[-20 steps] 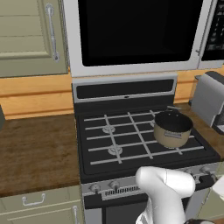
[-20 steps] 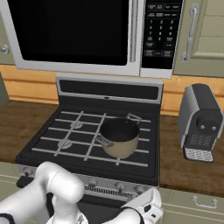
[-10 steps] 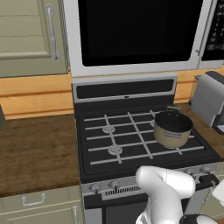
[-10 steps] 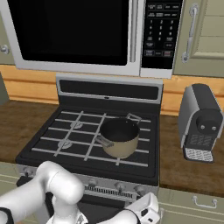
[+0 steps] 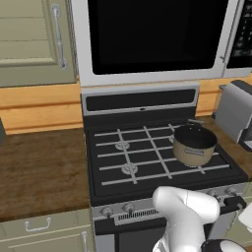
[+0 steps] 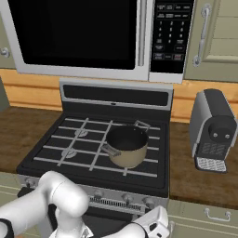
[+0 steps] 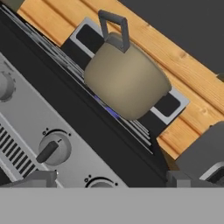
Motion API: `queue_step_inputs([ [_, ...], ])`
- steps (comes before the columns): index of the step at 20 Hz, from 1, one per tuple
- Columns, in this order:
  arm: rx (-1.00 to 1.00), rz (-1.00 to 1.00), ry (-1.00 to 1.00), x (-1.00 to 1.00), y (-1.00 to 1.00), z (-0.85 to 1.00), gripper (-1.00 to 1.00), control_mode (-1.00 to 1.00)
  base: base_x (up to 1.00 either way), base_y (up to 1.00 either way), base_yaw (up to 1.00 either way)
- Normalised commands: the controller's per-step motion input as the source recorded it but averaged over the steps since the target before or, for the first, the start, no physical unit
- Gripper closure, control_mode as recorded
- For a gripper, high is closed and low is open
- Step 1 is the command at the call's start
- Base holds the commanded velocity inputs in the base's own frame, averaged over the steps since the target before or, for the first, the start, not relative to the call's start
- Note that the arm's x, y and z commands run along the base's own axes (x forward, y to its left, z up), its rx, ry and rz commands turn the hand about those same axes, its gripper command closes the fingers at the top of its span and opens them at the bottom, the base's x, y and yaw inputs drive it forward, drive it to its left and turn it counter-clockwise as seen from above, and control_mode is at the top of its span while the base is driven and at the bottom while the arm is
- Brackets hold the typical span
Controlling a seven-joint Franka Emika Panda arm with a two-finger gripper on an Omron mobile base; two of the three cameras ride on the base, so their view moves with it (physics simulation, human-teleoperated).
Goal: Turn off the front right burner of the stove.
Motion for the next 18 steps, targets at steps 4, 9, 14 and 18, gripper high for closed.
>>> queue_step_inputs([
  [4,0.06,-0.06,0.00,0.02,0.00,0.00,-1.00,-1.00,0.00,0.00,0.00],
  [9,0.08,-0.03,0.00,0.10,-0.01,0.00,-1.00,-1.00,0.00,0.00,0.00],
  [14,0.08,0.00,0.00,0.02,0.00,0.00,-1.00,-1.00,0.00,0.00,0.00],
  [18,0.06,0.00,0.00,0.00,0.00,0.00,-1.00,-1.00,0.00,0.00,0.00],
])
